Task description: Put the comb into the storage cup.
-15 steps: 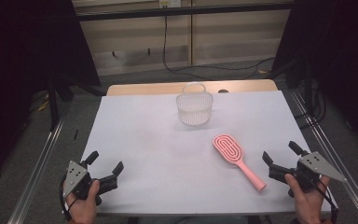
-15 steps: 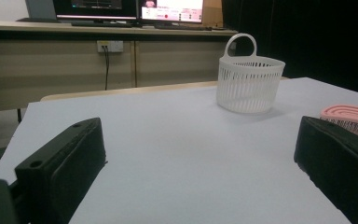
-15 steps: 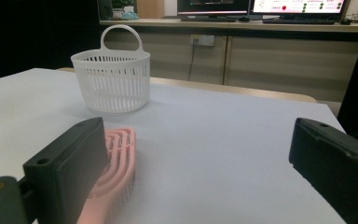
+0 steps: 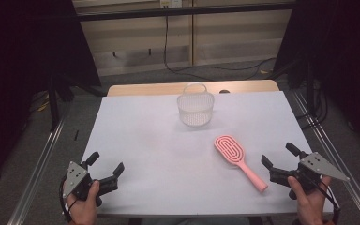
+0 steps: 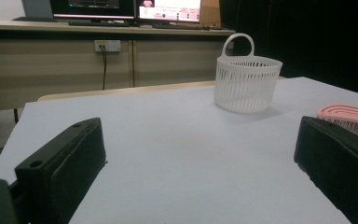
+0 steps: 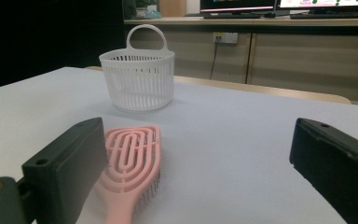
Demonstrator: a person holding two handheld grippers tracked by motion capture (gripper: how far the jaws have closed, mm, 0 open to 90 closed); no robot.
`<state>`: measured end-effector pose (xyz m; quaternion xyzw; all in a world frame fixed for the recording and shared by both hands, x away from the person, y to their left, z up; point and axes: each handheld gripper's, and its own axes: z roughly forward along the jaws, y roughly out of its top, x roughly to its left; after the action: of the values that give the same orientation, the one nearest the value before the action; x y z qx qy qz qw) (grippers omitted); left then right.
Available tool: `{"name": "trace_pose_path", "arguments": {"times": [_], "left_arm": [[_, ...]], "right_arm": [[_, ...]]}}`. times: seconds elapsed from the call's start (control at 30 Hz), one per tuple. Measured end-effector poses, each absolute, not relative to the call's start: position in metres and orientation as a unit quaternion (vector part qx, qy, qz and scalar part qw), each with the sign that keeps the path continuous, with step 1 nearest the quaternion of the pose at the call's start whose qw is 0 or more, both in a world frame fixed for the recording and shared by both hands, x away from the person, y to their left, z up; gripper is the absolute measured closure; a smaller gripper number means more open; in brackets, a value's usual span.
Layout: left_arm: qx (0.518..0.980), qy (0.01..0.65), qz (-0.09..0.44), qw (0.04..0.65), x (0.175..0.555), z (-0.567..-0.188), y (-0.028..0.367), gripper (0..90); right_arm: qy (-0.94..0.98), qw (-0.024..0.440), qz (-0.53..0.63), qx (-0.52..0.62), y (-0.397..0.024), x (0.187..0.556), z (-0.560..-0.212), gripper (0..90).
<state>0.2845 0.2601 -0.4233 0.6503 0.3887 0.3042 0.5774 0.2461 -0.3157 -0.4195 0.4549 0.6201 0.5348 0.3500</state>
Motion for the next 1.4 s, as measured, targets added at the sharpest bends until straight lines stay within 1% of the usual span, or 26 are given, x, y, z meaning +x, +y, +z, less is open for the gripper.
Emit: {"name": "trace_pose_path", "arguments": {"times": [0.4, 0.67, 0.87, 0.97, 1.03, 1.17, 1.4], "left_arm": [[0.659, 0.367, 0.3, 0.584, 0.284, -0.423, 0.256, 2.1], [0.664, 0.365, 0.297, 0.581, 0.286, -0.424, 0.254, 2.1], [0.665, 0.365, 0.299, 0.579, 0.286, -0.424, 0.254, 2.1], [0.666, 0.362, 0.293, 0.582, 0.287, -0.424, 0.253, 2.1], [0.668, 0.362, 0.292, 0.582, 0.287, -0.424, 0.252, 2.2], [0.667, 0.361, 0.29, 0.583, 0.288, -0.425, 0.252, 2.2], [0.668, 0.361, 0.29, 0.583, 0.288, -0.425, 0.253, 2.2]], "right_arm": [[0.623, 0.339, 0.537, 0.456, -0.309, 0.252, -0.416, 2.5], [0.63, 0.336, 0.53, 0.457, -0.306, 0.266, -0.416, 2.8], [0.64, 0.32, 0.547, 0.434, -0.299, 0.274, -0.416, 0.0], [0.647, 0.323, 0.541, 0.429, -0.293, 0.279, -0.415, 0.0], [0.645, 0.325, 0.536, 0.437, -0.286, 0.284, -0.414, 2.1], [0.648, 0.328, 0.538, 0.428, -0.276, 0.291, -0.41, 3.3], [0.645, 0.333, 0.535, 0.432, -0.275, 0.302, -0.401, 3.6]]}}
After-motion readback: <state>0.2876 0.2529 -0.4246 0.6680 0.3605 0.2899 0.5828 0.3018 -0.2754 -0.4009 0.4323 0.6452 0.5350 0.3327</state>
